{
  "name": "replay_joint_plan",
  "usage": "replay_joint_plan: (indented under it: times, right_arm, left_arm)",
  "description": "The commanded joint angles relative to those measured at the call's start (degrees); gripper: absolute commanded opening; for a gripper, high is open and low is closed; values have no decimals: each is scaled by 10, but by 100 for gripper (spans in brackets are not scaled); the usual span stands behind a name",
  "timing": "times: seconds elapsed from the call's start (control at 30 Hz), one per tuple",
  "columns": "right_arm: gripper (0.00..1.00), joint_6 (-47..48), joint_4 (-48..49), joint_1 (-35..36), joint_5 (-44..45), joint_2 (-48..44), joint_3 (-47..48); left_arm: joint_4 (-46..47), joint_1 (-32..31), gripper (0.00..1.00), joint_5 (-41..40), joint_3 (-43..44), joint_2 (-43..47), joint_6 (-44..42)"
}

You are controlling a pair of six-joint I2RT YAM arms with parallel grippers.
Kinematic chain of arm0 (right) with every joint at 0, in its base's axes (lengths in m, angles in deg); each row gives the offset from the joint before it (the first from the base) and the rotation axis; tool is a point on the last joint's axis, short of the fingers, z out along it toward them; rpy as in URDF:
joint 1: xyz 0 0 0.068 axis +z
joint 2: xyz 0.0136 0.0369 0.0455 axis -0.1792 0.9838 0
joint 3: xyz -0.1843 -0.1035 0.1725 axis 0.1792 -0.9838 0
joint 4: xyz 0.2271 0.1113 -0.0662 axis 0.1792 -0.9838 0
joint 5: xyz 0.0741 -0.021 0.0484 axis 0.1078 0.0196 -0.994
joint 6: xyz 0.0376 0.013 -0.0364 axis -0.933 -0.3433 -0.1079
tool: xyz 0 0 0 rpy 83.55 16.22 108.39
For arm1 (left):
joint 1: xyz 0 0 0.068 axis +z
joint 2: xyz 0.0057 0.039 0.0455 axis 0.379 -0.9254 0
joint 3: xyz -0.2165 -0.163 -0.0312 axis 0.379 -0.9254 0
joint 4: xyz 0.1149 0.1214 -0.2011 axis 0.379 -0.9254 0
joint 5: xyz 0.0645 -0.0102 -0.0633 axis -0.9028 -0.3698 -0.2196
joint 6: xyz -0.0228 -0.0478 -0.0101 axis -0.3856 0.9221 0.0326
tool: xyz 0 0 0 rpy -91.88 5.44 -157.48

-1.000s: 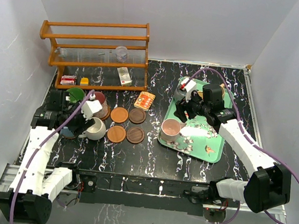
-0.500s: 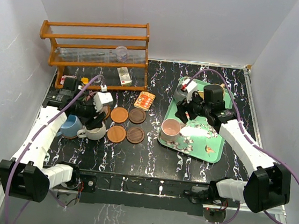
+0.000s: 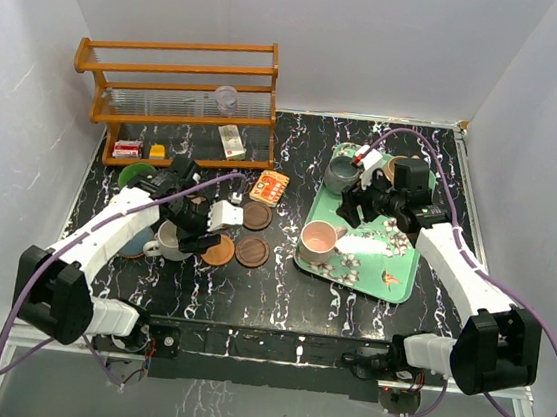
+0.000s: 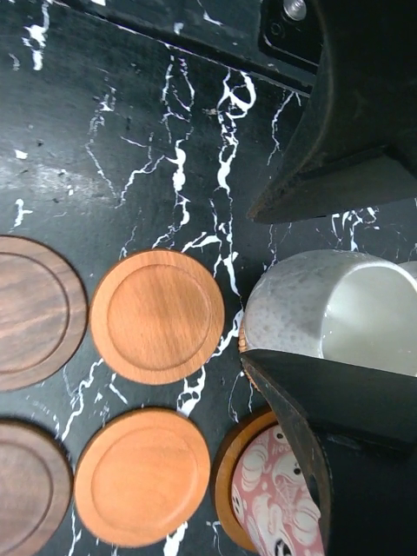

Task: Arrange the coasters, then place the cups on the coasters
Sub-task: Place the cup on the coaster.

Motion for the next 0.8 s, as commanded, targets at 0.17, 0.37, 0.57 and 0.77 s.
replay_joint_plan:
  times: [0.17, 0.37, 0.57, 0.77]
  right_arm:
    - [62, -5, 16, -9, -25, -12, 2]
    - [62, -5, 15, -9, -27, -12, 2]
    - [63, -4, 15, -9, -29, -11, 1]
    - [63, -4, 13, -10, -30, -12, 1]
  left_arm:
    - [-14, -15, 57, -83, -13, -24, -64]
    - [-13, -15, 55, -115, -9, -28, -67]
    - [-9, -15, 50, -144, -12, -24, -64]
    - [-7, -15, 47, -168, -14, -19, -59]
